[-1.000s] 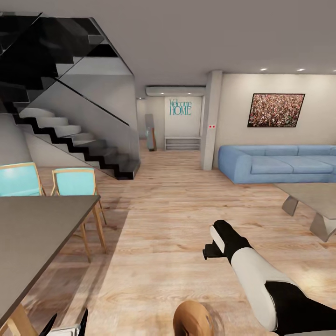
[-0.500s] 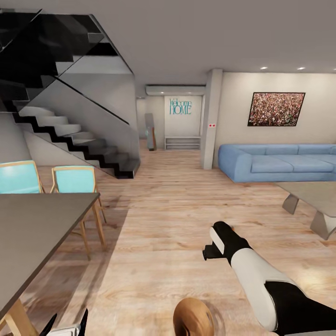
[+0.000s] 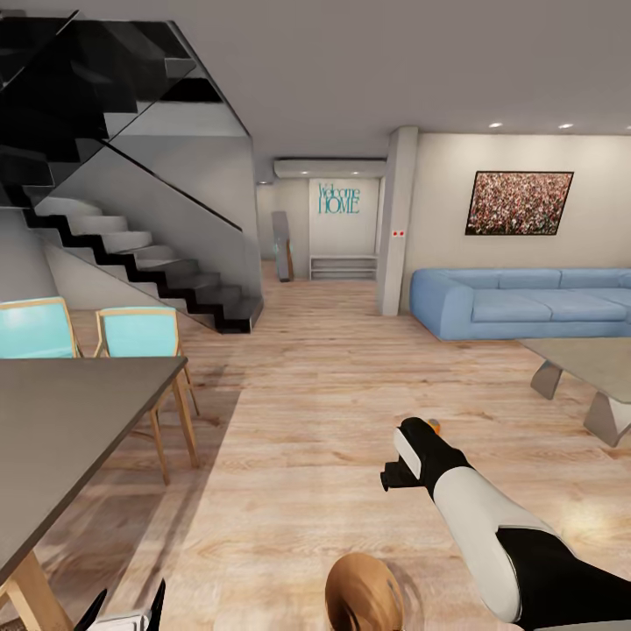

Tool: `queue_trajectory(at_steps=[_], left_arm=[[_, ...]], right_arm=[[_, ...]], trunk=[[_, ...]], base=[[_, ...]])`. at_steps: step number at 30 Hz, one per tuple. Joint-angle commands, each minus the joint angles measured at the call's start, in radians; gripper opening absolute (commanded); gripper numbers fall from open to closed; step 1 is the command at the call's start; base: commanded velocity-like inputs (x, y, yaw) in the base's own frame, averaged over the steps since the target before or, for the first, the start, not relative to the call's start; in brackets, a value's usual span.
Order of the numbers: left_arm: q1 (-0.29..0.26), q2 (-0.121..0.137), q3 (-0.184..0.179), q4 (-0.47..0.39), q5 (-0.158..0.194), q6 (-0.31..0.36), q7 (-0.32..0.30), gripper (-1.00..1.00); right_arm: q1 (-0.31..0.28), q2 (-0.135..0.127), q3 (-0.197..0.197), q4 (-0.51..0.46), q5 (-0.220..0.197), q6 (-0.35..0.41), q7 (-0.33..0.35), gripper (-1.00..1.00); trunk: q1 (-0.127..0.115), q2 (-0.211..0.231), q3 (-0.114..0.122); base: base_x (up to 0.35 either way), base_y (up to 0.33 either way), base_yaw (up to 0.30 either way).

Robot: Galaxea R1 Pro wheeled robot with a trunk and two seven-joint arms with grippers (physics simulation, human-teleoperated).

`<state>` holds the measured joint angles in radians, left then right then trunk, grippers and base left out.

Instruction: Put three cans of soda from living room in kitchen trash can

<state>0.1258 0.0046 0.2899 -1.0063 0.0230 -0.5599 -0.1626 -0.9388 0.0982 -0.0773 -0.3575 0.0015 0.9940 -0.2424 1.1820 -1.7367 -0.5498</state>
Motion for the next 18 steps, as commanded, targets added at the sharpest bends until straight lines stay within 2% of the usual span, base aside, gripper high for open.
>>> queue_trajectory(at_steps=[1, 18], left_arm=[[0.000, 0.000, 0.000, 0.000, 0.000, 0.000, 0.000, 1.00], [0.000, 0.000, 0.000, 0.000, 0.000, 0.000, 0.000, 1.00]], right_arm=[[0.000, 0.000, 0.000, 0.000, 0.000, 0.000, 0.000, 1.00], [0.000, 0.003, 0.001, -0.001, 0.001, -0.014, -0.001, 1.00]], trunk=[[0.004, -0.007, -0.003], [0.069, -0.126, -0.056]], base=[[0.000, 0.000, 0.000], [0.000, 0.000, 0.000]])
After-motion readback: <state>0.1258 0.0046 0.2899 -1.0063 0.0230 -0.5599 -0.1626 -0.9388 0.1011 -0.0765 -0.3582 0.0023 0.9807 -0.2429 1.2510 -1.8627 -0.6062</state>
